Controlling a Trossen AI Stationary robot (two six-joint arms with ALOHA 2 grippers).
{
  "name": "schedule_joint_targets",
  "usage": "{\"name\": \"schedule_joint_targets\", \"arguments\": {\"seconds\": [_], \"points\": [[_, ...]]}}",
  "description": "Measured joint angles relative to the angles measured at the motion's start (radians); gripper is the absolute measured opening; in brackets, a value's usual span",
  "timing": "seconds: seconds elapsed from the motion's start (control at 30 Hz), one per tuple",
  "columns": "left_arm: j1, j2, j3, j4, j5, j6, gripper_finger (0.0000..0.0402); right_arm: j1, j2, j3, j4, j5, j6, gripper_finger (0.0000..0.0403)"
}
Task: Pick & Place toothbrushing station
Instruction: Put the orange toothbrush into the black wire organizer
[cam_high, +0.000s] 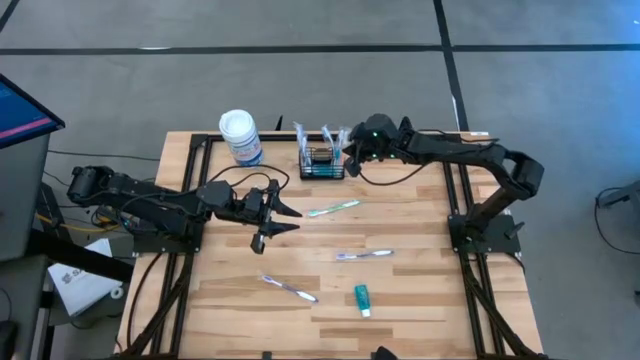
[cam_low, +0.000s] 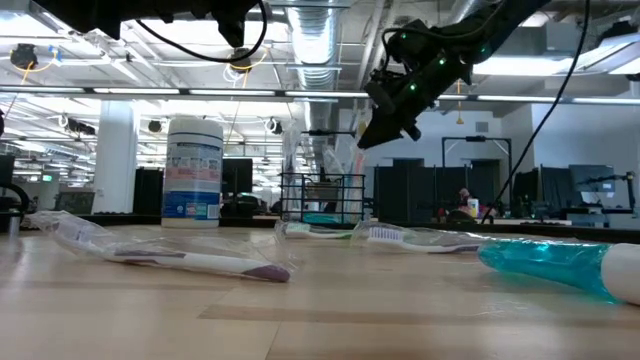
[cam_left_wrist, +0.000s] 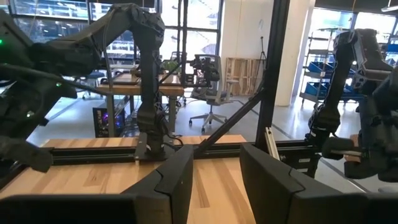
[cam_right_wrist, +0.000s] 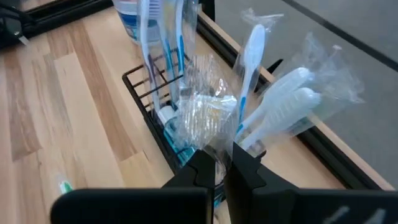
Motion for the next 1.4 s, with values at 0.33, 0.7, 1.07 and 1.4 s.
{"name": "schedule_joint_targets", "arguments": {"seconds": [0.33,0.7,1.07,1.4], "points": [[0.0,0.0,0.0,-0.001,0.0,0.0,0.0127,0.002,0.016,0.0,0.004,-0.027,-0.001,0.002],[0.0,0.0,0.0,-0.002,0.0,0.0,0.0127,0.023,0.016,0.0,0.003,-0.03,-0.001,0.0051],[0.0,0.0,0.0,-0.002,0.0,0.0,0.0127,0.023,0.016,0.0,0.025,-0.031,-0.001,0.0105],[0.0,0.0,0.0,-0.002,0.0,0.0,0.0127,0.021,0.015,0.026,-0.011,-0.03,-0.001,0.0151]]}}
